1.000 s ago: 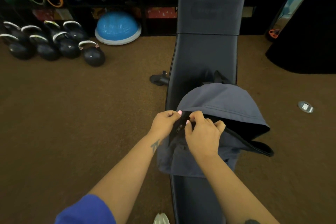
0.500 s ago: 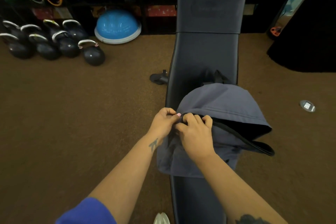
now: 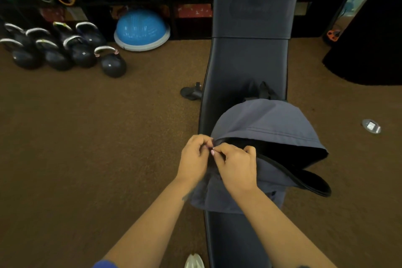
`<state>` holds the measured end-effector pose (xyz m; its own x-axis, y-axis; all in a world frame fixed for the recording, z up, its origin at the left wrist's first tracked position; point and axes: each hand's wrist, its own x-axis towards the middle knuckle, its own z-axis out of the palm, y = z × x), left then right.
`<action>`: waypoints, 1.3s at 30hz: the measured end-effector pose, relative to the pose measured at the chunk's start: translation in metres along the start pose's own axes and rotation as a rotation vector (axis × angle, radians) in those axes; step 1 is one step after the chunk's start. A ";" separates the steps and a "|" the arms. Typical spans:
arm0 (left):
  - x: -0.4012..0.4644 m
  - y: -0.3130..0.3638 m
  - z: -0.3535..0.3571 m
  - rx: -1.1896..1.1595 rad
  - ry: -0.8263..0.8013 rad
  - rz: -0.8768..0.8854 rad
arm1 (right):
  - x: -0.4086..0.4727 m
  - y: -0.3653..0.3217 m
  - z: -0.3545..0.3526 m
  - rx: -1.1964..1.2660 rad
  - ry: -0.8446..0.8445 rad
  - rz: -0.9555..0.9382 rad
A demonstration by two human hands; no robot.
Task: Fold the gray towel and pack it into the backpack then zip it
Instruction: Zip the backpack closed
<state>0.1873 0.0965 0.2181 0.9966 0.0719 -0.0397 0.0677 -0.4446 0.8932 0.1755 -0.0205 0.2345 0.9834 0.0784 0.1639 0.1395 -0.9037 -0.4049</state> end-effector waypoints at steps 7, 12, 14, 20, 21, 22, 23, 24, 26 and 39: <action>-0.028 -0.019 0.003 0.084 0.100 0.156 | 0.009 -0.001 -0.001 0.137 -0.067 0.080; -0.027 -0.012 0.003 0.104 0.133 0.191 | 0.007 -0.001 0.004 0.135 -0.071 0.102; -0.026 -0.015 0.002 0.109 0.144 0.194 | 0.006 -0.001 0.003 0.134 -0.069 0.108; -0.020 -0.025 0.001 0.115 0.116 0.138 | 0.009 -0.004 0.006 0.164 -0.090 0.128; -0.018 -0.023 0.001 0.112 0.101 0.120 | 0.010 -0.004 0.005 0.148 -0.087 0.114; -0.017 -0.018 0.000 0.122 0.083 0.095 | 0.011 -0.005 0.003 0.117 -0.084 0.088; -0.015 -0.015 -0.001 0.137 0.058 0.068 | 0.012 -0.005 0.001 0.071 -0.078 0.060; -0.013 -0.013 -0.001 0.154 0.032 0.044 | 0.013 -0.006 -0.001 0.024 -0.069 0.036; -0.012 -0.010 -0.002 0.177 -0.003 0.021 | 0.014 -0.007 -0.003 -0.033 -0.054 0.016; -0.019 -0.021 -0.003 0.318 0.016 0.113 | 0.019 0.004 -0.016 0.093 0.188 0.177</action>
<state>0.1663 0.1071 0.2015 0.9980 0.0195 0.0609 -0.0294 -0.7065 0.7071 0.1926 -0.0292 0.2502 0.9558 -0.1650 0.2434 -0.0145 -0.8531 -0.5215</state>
